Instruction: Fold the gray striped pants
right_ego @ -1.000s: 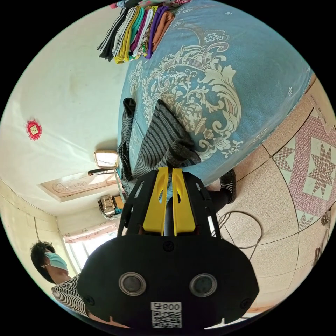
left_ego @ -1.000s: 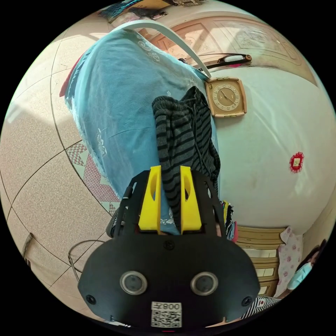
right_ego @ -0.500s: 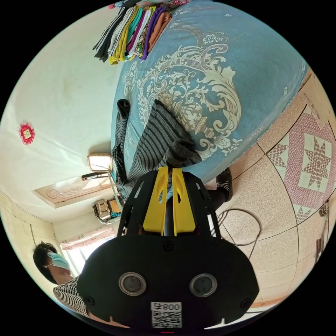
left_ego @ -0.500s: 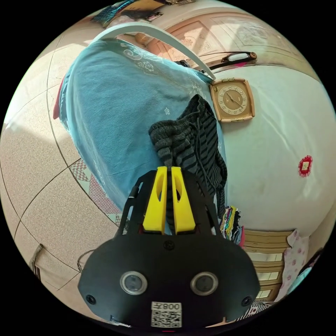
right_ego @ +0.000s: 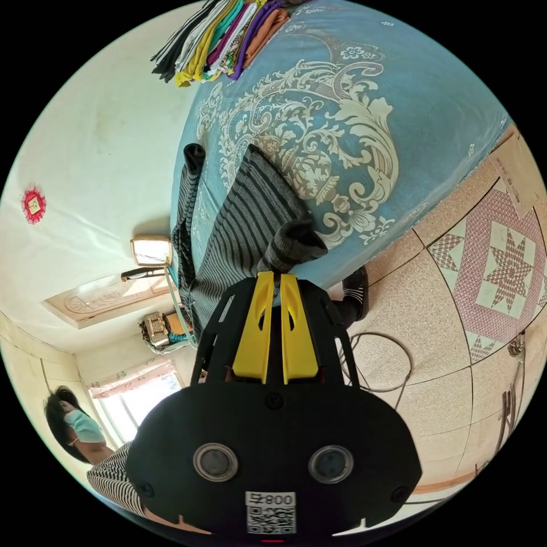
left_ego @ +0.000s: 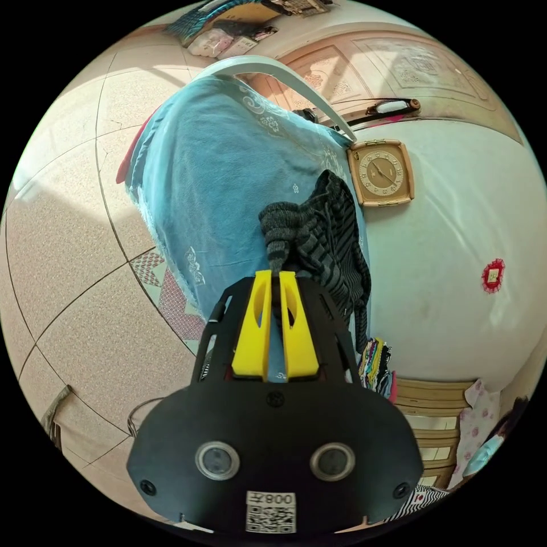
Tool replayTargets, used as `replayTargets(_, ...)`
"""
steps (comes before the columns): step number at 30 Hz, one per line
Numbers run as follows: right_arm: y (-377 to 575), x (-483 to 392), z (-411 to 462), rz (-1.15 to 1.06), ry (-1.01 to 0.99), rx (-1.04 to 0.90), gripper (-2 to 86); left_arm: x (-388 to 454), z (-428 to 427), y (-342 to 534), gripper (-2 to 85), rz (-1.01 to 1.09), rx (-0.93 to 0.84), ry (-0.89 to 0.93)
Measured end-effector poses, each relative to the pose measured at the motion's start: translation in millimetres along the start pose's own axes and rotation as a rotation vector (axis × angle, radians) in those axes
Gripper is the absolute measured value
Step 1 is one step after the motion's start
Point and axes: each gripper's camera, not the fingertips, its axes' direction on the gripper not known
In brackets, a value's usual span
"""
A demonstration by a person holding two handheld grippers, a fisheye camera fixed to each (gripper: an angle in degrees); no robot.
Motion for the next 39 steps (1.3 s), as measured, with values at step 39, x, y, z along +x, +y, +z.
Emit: replayTargets(39,-2.3,-84.3,-42.6,-0.108,0.256,0.223,5.5,505.6,555.8,206.4,3.1,0.928,-0.638,-0.04)
